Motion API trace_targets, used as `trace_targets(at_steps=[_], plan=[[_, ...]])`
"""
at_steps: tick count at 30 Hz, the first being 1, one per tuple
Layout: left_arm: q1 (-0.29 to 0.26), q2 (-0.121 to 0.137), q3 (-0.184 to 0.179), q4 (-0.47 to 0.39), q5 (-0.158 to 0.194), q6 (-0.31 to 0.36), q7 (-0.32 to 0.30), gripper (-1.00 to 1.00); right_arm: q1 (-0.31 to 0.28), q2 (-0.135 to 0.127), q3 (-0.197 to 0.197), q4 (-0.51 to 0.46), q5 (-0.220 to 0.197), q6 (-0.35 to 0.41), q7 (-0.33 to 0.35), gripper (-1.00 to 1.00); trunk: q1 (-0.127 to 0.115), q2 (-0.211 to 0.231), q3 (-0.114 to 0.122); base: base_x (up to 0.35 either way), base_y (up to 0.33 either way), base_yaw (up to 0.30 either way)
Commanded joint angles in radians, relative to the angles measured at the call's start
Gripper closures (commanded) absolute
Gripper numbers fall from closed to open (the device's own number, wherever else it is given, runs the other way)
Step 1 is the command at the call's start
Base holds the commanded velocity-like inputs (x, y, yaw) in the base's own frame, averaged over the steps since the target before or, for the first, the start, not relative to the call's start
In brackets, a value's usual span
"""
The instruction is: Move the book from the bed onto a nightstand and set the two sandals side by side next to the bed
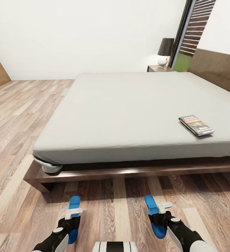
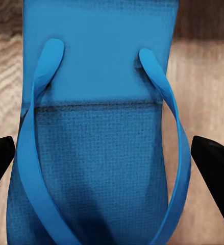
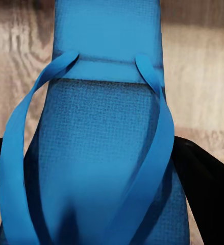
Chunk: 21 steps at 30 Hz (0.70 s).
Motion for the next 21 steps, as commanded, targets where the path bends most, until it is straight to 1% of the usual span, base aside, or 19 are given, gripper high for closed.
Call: trace_targets(at_steps=[1,7,16,21], plan=[[-0.001,0.0,-0.009,0.001,0.01,-0.004,0.006,1.0,0.0,-0.001,0.004,-0.002,-0.002,0.006,0.002,1.0,0.0,0.0,-0.001,0.001,0.145,0.0],[-0.001,0.0,-0.009,0.001,0.01,-0.004,0.006,1.0,0.0,-0.001,0.004,-0.004,-0.002,0.005,0.002,1.0,0.0,0.0,-0.001,0.0,0.109,0.0],[0.0,0.0,-0.009,0.001,0.01,-0.004,0.006,1.0,0.002,-0.001,0.003,-0.013,-0.002,0.004,0.002,1.0,0.0,0.0,-0.001,0.0,0.013,0.0],[-0.001,0.0,-0.009,0.001,0.01,-0.004,0.006,1.0,0.003,-0.001,0.005,-0.052,-0.003,0.013,0.001,1.0,0.0,0.0,-0.001,0.0,0.001,0.0]])
